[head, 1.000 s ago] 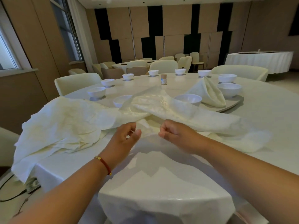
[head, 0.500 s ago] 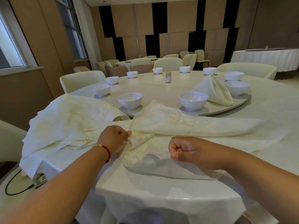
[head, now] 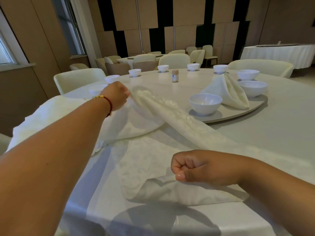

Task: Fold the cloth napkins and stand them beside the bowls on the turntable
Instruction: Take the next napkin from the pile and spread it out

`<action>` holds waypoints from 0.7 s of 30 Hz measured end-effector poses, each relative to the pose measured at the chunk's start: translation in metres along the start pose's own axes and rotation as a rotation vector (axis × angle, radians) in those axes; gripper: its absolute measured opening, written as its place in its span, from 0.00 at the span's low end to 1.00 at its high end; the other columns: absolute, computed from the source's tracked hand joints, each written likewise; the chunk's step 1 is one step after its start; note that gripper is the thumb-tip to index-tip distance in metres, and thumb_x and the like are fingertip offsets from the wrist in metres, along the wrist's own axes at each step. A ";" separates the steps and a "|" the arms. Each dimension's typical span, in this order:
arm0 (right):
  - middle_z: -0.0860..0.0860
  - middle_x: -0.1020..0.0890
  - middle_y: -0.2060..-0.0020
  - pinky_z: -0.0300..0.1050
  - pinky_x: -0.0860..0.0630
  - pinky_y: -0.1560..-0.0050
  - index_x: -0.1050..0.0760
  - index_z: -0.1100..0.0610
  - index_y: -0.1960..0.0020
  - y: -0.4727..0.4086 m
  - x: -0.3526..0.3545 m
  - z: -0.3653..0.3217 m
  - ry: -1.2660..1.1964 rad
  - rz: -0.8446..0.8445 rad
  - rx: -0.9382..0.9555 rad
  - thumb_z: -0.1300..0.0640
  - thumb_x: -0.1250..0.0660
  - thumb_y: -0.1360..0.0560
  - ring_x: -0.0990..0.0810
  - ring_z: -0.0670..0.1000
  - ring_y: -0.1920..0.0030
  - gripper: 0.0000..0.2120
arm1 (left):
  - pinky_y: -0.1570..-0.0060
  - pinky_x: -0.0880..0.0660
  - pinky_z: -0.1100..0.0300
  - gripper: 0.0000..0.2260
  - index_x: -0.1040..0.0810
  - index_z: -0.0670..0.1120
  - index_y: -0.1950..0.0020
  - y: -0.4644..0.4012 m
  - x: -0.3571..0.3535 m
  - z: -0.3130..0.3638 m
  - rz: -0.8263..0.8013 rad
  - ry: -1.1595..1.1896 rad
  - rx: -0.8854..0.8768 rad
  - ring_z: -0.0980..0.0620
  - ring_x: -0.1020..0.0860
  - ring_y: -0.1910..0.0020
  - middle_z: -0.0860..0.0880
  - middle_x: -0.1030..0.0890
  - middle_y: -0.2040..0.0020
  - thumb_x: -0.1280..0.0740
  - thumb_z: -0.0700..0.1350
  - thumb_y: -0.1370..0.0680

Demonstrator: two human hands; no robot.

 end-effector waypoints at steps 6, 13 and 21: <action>0.41 0.30 0.69 0.40 0.40 0.65 0.28 0.45 0.62 0.011 0.007 -0.009 -0.055 -0.033 0.025 0.50 0.37 0.24 0.37 0.46 0.67 0.08 | 0.41 0.31 0.58 0.16 0.29 0.49 0.32 0.019 -0.040 0.004 -0.189 -0.081 -0.241 0.48 0.27 0.39 0.48 0.26 0.35 0.39 0.49 0.19; 0.41 0.30 0.71 0.33 0.37 0.69 0.28 0.52 0.61 0.013 0.019 -0.004 -0.006 -0.028 -0.093 0.60 0.39 0.19 0.36 0.42 0.70 0.12 | 0.45 0.23 0.48 0.10 0.25 0.46 0.53 0.051 -0.058 -0.034 -0.305 -0.054 -0.155 0.46 0.21 0.51 0.50 0.22 0.53 0.39 0.52 0.20; 0.55 0.24 0.56 0.42 0.28 0.68 0.28 0.57 0.47 0.015 0.131 0.052 -0.123 0.694 -0.423 0.52 0.37 0.21 0.22 0.51 0.67 0.08 | 0.47 0.22 0.50 0.13 0.28 0.45 0.39 0.034 -0.049 -0.062 -0.175 0.392 0.083 0.47 0.22 0.46 0.47 0.25 0.40 0.41 0.52 0.18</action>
Point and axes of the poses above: each hand's wrist, its own y-axis away from the middle knuckle, its own x-axis out of the back of the hand, z = x × y, the point moved 10 cm from there along -y, towards the middle knuckle
